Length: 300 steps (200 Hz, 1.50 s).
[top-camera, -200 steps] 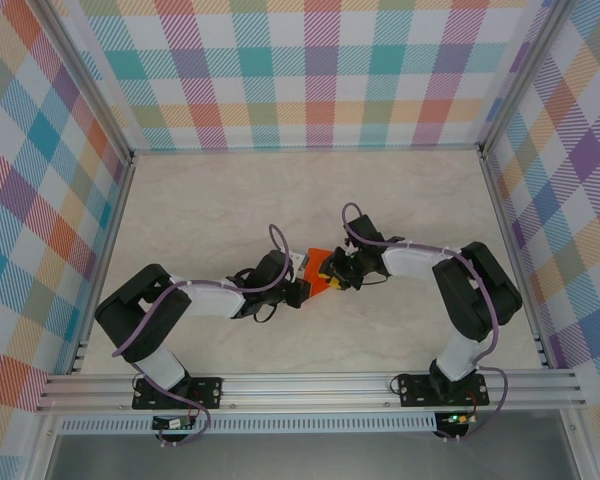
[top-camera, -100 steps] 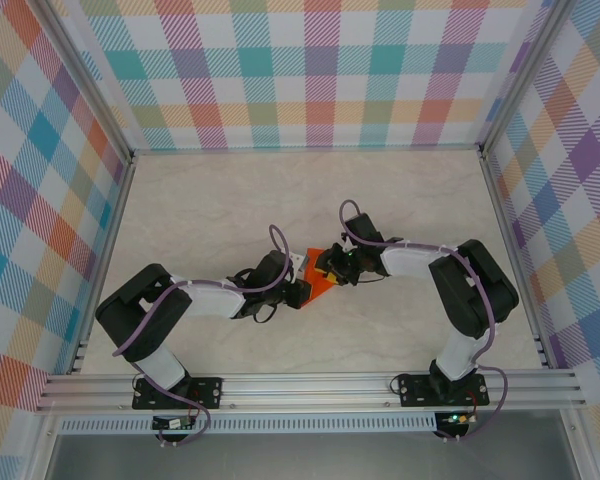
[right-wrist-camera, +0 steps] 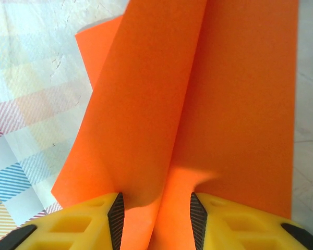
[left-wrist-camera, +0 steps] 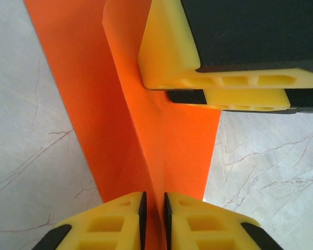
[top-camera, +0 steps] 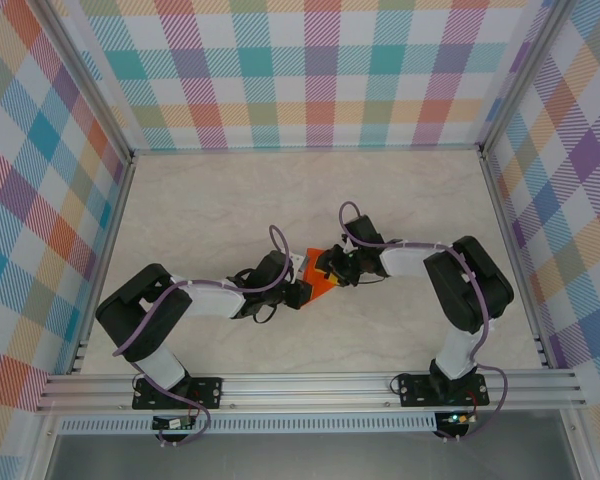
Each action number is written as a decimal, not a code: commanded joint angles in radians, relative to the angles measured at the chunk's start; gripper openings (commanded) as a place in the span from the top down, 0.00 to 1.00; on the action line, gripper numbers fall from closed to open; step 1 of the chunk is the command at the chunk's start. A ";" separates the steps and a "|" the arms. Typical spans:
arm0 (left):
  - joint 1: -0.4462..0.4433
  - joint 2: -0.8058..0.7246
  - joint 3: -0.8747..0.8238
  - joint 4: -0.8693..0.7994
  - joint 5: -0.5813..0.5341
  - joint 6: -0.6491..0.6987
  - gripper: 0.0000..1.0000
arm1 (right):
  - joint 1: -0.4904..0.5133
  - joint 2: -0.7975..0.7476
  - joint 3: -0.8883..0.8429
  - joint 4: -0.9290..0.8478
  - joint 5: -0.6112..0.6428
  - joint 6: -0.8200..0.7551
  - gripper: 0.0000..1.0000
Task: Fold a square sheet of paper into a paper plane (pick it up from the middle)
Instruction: Fourth fold the wing at the center of the table.
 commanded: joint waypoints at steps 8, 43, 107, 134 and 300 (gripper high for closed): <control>-0.010 -0.022 0.002 -0.060 -0.020 -0.015 0.73 | -0.002 0.035 0.021 -0.078 0.021 -0.039 0.59; 0.009 -0.120 0.001 -0.131 -0.057 -0.031 0.63 | 0.001 0.053 0.053 -0.183 0.068 -0.057 0.57; 0.048 -0.136 0.061 -0.167 0.001 -0.202 0.65 | 0.009 0.077 0.081 -0.267 0.115 -0.053 0.52; 0.068 -0.103 0.077 -0.119 0.073 -0.272 0.73 | 0.010 0.086 0.090 -0.284 0.118 -0.056 0.51; 0.083 0.030 0.111 -0.161 0.043 -0.295 0.92 | 0.011 0.100 0.095 -0.318 0.137 -0.075 0.51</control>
